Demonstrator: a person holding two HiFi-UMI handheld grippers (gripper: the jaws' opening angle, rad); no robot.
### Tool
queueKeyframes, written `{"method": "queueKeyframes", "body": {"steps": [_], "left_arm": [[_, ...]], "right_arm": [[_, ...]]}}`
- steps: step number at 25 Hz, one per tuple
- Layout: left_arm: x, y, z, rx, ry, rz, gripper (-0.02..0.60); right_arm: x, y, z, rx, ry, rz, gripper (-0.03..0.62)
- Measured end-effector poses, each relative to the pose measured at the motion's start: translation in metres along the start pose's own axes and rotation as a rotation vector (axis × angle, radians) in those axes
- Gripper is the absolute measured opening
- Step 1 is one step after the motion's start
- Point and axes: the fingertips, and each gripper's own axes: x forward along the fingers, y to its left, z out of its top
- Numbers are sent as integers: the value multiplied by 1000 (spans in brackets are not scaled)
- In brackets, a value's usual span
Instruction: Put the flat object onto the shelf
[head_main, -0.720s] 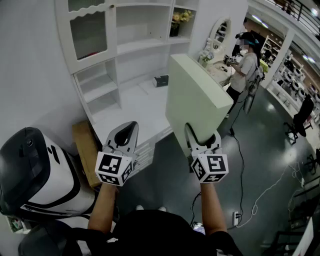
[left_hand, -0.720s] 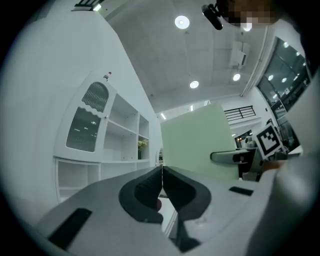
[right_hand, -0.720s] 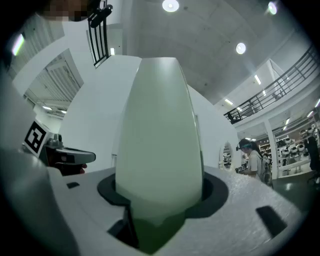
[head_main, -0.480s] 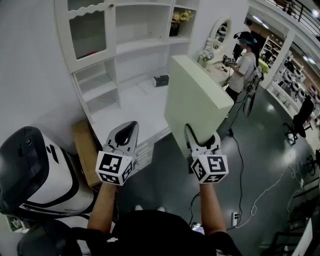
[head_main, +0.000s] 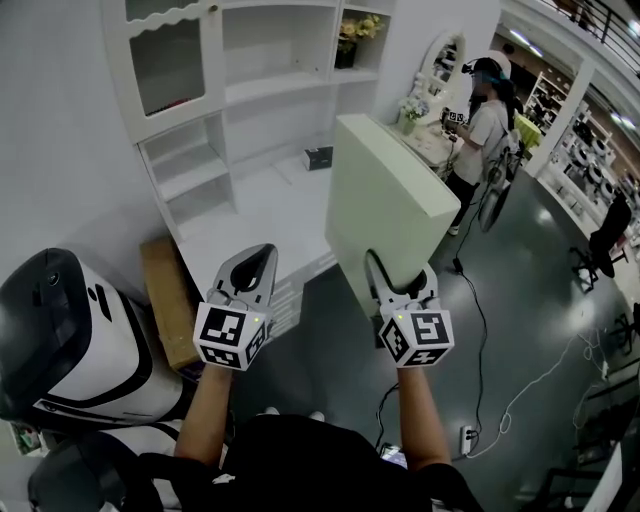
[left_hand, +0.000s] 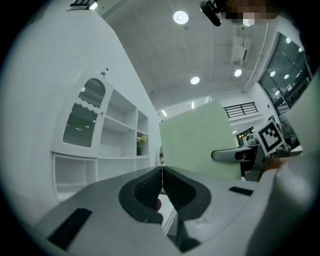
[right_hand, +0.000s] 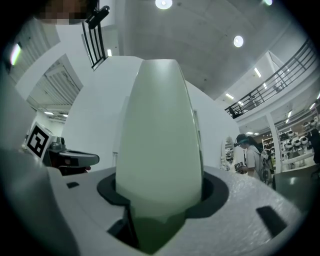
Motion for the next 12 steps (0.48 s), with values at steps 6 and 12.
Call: {"method": "queueKeyframes", "body": {"steps": [6,12], "left_arm": [[4,-13,-5,7,4,15,6],[1,-22,-9,-30,0,19,6]], "right_arm": [[-7,-8,-12,5,9,24,267],[-15,-11,-23,10,25,37,267]]}}
